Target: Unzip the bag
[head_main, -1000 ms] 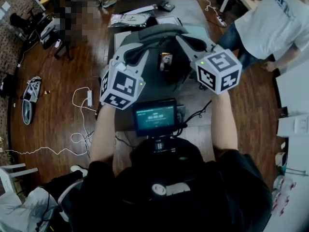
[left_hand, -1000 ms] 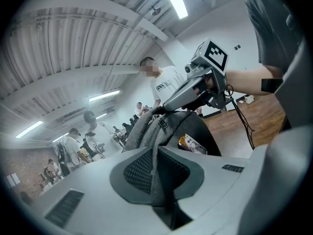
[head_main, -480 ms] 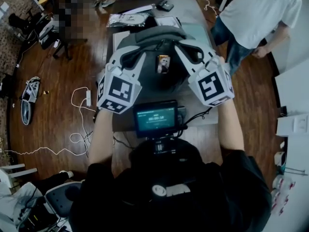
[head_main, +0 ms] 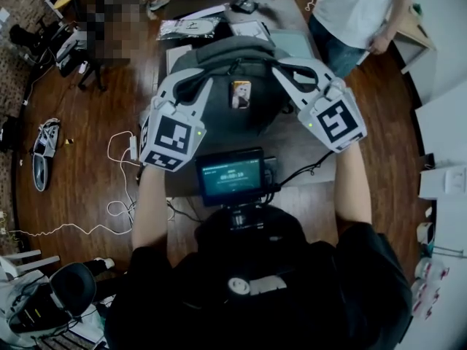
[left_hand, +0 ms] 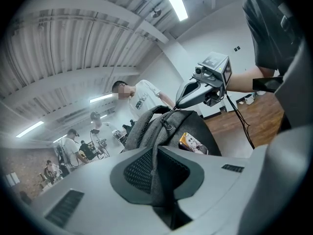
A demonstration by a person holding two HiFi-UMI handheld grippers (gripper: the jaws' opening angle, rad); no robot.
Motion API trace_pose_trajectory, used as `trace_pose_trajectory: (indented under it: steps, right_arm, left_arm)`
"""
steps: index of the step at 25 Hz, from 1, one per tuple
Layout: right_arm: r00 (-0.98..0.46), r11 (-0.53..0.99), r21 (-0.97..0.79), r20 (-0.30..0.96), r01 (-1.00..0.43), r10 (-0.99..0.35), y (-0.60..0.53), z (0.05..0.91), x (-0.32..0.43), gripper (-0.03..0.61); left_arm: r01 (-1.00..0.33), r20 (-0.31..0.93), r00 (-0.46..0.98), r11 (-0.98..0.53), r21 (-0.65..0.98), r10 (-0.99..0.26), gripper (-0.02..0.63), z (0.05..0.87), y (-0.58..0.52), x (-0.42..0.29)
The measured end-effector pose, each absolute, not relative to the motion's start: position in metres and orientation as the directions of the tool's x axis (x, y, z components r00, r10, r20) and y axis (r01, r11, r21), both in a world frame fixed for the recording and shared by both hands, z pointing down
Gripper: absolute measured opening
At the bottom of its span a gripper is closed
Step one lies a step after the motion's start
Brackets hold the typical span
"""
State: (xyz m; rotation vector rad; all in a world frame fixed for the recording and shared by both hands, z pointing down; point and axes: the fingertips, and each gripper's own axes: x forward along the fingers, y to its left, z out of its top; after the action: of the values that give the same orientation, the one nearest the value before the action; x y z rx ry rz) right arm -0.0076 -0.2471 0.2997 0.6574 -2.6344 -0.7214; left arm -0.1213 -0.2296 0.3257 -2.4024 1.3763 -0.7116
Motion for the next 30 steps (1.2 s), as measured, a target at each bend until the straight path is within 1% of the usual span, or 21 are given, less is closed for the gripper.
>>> trace_pose_trajectory:
  steps: [3,13,30]
  right_arm:
    - [-0.837,0.787,0.480,0.174,-0.388,-0.519,-0.252,0.304,0.001,0.025]
    - [-0.811,0.789,0.364,0.132,-0.496,-0.571,-0.258,0.323,0.025,0.025]
    - [-0.725,0.730,0.223,0.119,-0.646,-0.679,-0.265,0.363,0.061,0.023]
  left_arm:
    - [-0.724,0.276,0.426,-0.508,-0.467,-0.861,0.034,0.323,-0.231,-0.121]
    - [-0.731,0.272,0.433,-0.511,-0.451,-0.859,0.034,0.324,-0.229,-0.126]
    - [-0.741,0.265,0.426,-0.501,-0.447,-0.865,0.034,0.323,-0.231,-0.129]
